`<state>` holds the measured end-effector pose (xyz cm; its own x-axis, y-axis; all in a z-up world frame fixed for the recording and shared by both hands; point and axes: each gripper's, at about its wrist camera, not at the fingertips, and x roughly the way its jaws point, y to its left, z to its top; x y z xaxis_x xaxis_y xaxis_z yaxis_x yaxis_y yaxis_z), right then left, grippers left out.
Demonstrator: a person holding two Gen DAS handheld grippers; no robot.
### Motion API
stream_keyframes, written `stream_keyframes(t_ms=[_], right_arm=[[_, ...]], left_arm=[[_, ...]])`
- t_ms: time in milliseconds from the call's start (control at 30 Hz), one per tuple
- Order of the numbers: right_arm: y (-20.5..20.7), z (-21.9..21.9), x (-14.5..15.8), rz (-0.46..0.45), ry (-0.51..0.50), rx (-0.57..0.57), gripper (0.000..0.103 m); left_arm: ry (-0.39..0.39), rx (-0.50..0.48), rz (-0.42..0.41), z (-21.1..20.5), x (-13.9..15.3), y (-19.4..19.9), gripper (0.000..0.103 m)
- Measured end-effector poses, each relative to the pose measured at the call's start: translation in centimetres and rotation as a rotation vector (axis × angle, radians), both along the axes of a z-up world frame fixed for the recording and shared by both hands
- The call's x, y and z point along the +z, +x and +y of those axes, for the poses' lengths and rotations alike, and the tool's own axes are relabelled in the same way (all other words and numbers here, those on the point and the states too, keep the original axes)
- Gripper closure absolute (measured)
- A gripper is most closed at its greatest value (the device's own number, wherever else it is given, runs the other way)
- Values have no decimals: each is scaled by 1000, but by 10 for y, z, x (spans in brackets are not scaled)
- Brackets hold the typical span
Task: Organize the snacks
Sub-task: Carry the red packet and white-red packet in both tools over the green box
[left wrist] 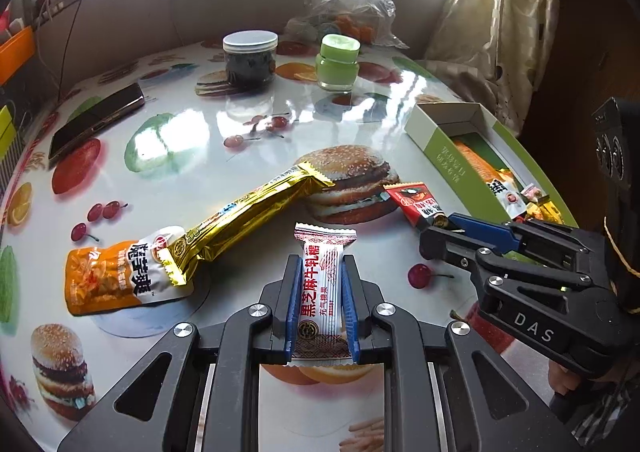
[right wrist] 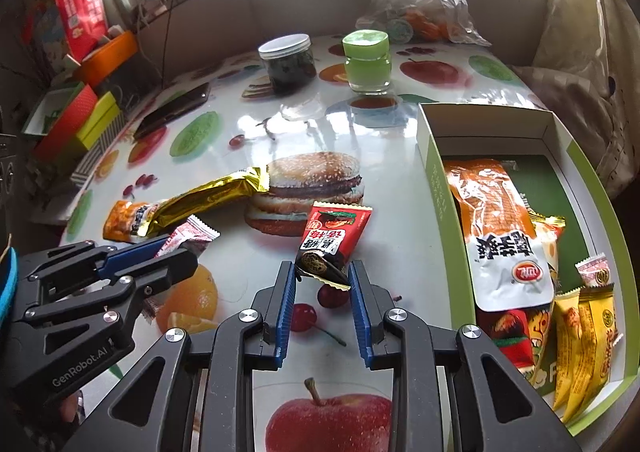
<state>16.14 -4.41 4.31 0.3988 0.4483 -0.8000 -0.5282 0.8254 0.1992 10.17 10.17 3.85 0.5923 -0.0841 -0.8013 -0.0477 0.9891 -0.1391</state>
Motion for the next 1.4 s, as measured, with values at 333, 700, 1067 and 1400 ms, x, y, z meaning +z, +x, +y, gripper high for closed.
stream_keyframes(t_ms=[333, 700, 1067, 1400], right_arm=[[-19, -18, 17, -36, 36, -22, 77], [-29, -42, 30, -68, 62, -54, 77], [-30, -73, 39, -93, 75, -109, 77], [-25, -110, 43, -110, 69, -186, 77]], left_arm=[[1, -8, -44, -9, 18, -11, 83], [10, -31, -82, -25, 34, -14, 83], [12, -88, -104, -51, 44, -5, 83], [6, -144, -107, -80, 50, 12, 83]])
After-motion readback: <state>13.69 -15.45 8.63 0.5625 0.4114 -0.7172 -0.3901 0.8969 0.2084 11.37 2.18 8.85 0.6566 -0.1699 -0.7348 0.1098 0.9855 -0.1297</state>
